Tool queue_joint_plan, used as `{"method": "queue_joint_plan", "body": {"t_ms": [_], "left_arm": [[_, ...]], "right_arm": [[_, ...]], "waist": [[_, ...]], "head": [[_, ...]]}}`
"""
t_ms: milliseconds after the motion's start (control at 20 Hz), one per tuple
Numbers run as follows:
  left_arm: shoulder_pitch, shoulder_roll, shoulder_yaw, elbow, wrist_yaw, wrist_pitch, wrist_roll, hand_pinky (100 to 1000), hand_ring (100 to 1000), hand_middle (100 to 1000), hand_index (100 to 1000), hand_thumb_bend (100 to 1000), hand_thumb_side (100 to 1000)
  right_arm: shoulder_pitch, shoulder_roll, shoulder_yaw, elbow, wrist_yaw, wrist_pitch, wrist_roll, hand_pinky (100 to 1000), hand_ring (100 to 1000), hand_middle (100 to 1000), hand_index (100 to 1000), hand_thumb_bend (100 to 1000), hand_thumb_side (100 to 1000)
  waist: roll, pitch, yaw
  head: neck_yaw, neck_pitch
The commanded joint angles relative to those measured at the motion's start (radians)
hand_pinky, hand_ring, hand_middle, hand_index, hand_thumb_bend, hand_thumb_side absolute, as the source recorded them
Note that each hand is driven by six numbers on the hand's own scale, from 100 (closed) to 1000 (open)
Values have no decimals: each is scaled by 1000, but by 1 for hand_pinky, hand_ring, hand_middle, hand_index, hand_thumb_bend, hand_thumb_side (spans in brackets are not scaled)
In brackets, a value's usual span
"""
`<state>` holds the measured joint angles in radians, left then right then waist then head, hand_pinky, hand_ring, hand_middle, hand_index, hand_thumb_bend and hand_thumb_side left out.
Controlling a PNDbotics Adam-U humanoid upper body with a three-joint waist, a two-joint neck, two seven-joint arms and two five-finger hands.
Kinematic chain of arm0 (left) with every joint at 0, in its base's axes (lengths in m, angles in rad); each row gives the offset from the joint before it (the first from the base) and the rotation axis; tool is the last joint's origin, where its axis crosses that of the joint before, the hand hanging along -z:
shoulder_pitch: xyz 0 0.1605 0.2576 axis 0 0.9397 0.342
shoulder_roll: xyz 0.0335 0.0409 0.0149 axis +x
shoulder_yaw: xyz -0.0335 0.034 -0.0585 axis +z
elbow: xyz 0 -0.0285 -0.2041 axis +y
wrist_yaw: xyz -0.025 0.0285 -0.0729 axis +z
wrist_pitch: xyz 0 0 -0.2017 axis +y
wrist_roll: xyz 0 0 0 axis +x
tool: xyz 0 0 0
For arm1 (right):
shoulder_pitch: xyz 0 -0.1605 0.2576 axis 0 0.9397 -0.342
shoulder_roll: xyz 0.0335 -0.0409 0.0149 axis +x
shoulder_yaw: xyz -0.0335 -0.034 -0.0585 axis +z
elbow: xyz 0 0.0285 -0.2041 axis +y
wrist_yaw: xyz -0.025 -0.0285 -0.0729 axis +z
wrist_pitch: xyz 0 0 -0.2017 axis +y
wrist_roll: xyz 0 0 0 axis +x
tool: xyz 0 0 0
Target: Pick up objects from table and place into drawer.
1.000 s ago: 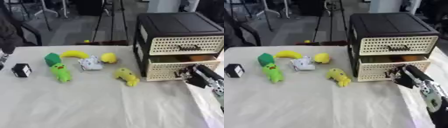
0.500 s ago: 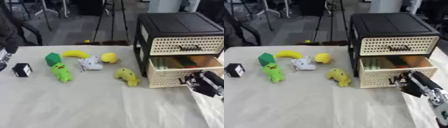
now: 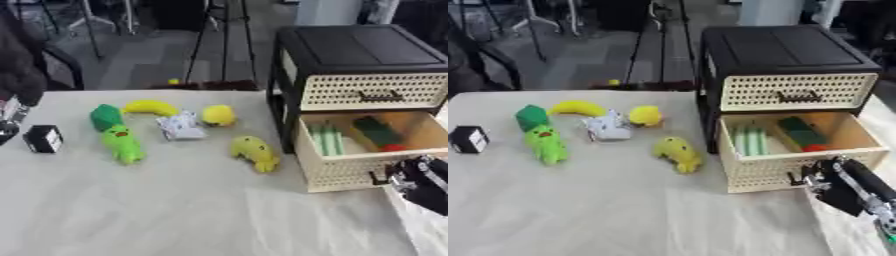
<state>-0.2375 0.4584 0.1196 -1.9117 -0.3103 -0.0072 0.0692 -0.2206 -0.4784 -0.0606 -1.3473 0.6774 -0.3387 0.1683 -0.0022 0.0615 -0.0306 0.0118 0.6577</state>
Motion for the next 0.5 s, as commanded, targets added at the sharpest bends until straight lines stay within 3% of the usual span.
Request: {"method": "queue_joint_plan", "body": {"t_ms": [50, 300, 500], "left_arm": [[-10, 33, 0, -5, -7, 0, -8, 698, 442, 582, 744, 671, 774], [-16, 39, -8, 5, -13, 5, -20, 697, 438, 582, 745, 671, 778], [-27, 44, -18, 20, -18, 9, -30, 695, 435, 581, 745, 668, 780]], "right_arm": [[13, -12, -16, -50, -23, 10, -1, 100, 100, 100, 566, 100, 916], [39, -10, -20, -92, -40, 10, -7, 100, 100, 100, 563, 100, 900], [63, -7, -30, -137, -97, -9, -69, 100, 100, 100, 573, 100, 858]], "waist": [[-3, -7, -3], [-4, -6, -8], [-3, -5, -13]], "head": [[5, -4], [9, -5], [14, -5]]}}
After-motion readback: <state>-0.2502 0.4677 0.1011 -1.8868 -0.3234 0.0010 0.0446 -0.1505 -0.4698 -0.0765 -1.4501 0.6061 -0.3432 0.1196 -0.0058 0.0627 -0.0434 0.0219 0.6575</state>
